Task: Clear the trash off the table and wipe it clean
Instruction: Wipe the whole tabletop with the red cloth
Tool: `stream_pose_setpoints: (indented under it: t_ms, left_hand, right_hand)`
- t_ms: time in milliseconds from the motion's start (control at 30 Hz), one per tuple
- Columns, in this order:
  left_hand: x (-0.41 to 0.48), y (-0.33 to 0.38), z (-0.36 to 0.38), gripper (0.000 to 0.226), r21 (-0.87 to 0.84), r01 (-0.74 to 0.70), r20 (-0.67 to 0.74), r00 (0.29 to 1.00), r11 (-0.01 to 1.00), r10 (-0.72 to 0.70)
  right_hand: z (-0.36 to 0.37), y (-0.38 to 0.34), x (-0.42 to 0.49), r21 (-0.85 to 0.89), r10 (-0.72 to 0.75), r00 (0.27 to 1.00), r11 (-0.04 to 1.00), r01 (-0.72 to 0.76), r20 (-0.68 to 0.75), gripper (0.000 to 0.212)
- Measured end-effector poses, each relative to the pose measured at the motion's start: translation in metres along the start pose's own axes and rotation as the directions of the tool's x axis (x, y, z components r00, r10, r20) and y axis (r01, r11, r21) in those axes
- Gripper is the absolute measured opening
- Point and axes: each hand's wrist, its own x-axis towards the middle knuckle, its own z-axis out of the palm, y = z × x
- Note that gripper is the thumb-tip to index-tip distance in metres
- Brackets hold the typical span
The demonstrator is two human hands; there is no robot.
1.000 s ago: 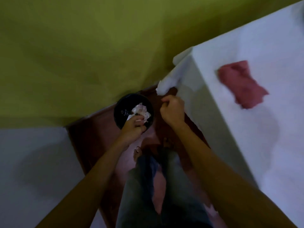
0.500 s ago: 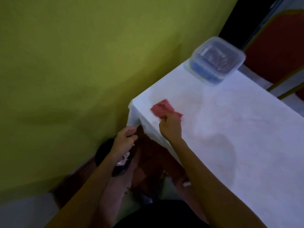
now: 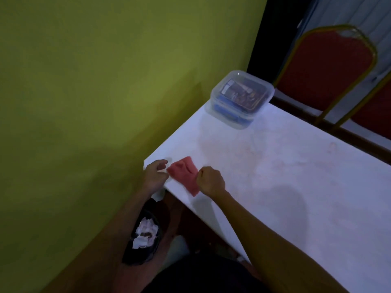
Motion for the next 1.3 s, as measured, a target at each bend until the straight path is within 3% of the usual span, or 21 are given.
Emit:
stream_pose_setpoints:
  t_ms: [167,300,467,567,733,833,933,1033,1167,1233,1300]
  left_hand:
    - [0.023,0.000,0.016,0.054,0.315,-0.256,0.157,0.964,0.914,0.216]
    - [0.071,-0.036,0.024,0.059,0.420,-0.388,0.280,0.915,0.820,0.290]
    - [0.077,-0.004,0.017,0.018,0.556,-0.408,0.323,0.909,0.724,0.264]
    - [0.073,0.023,0.017,0.004,0.479,-0.480,0.392,0.866,0.735,0.310]
    - [0.068,0.050,0.031,0.020,0.293,-0.543,0.451,0.804,0.787,0.387]
    - [0.065,0.061,0.034,0.032,0.178,-0.466,0.391,0.842,0.867,0.372]
    - [0.064,0.068,0.034,0.007,0.053,-0.324,0.338,0.896,0.945,0.288]
    - [0.062,0.072,0.033,0.010,0.055,-0.280,0.319,0.914,0.958,0.249]
    - [0.062,0.069,0.036,0.019,0.069,-0.223,0.369,0.911,0.972,0.183]
    - [0.064,0.063,0.040,0.017,0.105,-0.226,0.383,0.908,0.968,0.170]
    - [0.068,0.055,0.045,0.016,0.155,-0.227,0.335,0.928,0.961,0.165]
  right_hand:
    - [0.014,0.007,-0.010,-0.009,-0.077,0.997,0.997,0.077,-0.015,0.038]
    - [0.029,0.009,-0.023,-0.006,-0.094,0.996,0.996,0.094,-0.004,0.040]
    - [0.015,0.017,-0.031,0.019,-0.114,0.984,0.993,0.118,-0.135,0.022]
    - [0.003,0.026,-0.026,0.058,-0.053,0.979,0.996,0.065,-0.196,0.021]
    - [-0.018,0.013,-0.007,0.259,0.016,0.992,0.966,0.018,-0.129,0.042]
    - [-0.029,-0.003,-0.009,0.512,0.084,0.995,0.857,-0.048,-0.046,0.036]
    - [-0.029,-0.005,-0.014,0.693,0.084,0.989,0.706,-0.146,0.122,0.043]
    - [-0.029,-0.002,-0.023,0.781,0.047,0.978,0.594,-0.191,0.204,0.039]
    - [-0.035,0.010,-0.027,0.689,0.072,0.986,0.707,-0.158,0.153,0.021]
    - [-0.036,0.021,-0.020,0.689,0.191,0.977,0.696,-0.204,0.096,0.012]
    - [-0.036,0.035,-0.010,0.702,0.385,0.922,0.671,-0.241,-0.052,0.007]
